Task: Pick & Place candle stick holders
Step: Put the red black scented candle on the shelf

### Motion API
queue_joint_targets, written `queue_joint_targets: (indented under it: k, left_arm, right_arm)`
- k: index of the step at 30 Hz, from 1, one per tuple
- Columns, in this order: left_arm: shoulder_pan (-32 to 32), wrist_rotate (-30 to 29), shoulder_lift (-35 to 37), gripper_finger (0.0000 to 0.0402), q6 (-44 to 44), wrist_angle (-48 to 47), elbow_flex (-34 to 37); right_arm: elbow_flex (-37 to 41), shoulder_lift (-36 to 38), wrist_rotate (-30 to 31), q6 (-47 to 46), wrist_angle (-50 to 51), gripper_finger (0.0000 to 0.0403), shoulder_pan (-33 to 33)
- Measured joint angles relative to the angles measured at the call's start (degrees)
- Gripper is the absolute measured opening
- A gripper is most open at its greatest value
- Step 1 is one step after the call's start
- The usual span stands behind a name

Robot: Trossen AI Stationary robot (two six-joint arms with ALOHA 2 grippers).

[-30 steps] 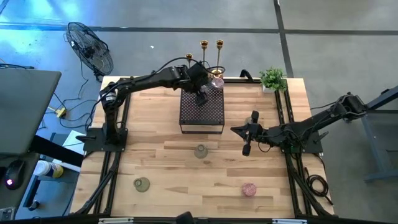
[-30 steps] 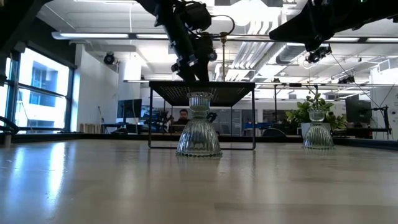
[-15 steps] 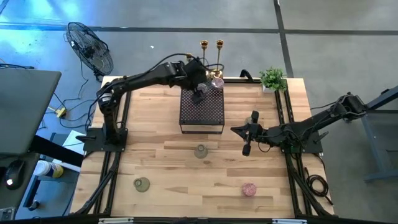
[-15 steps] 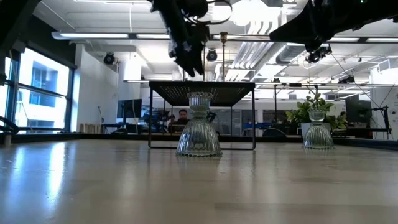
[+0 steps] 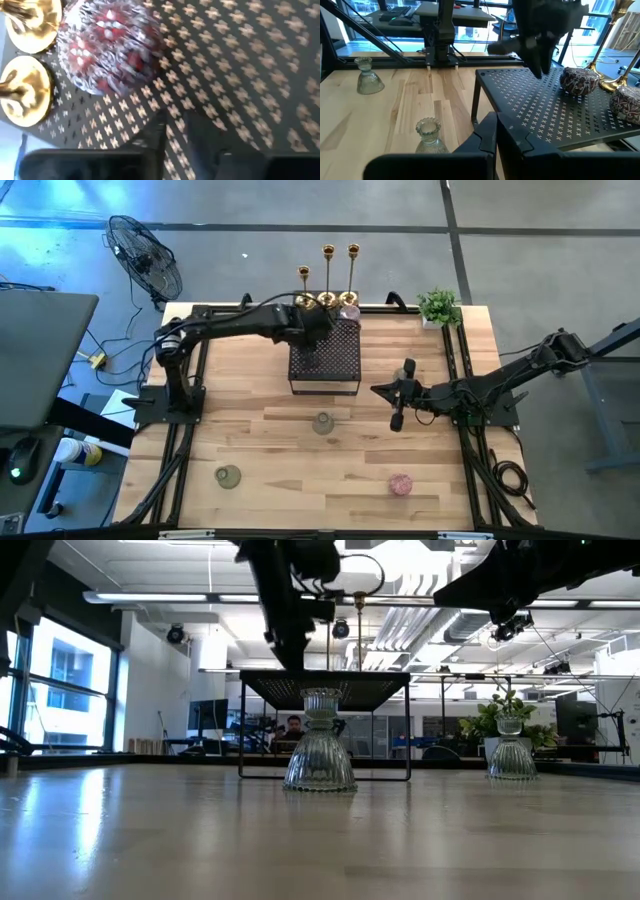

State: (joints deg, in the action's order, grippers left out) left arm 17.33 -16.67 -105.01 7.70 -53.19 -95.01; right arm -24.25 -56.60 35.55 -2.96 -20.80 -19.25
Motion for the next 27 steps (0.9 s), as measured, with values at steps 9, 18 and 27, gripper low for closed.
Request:
queue_joint_targets:
  k: [9,18,27]
  left_arm:
    - [3.71,3.83,0.02,0.0015,-1.53,6.13,0.97]
    - [3.6,5.93,0.03,0.0001,-1.59,5.48,0.97]
    - [3.58,11.98,0.76,0.0001,-2.17,9.1,0.99]
  right_arm:
    - [0.0,0.0,0.01,0.26,0.0,0.0001,0.0]
    - [0.0,0.0,0.03,0.24,0.0,0.0001,0.0]
    - [0.0,0.0,0.03,0.26,0.0,0.0002,0.0]
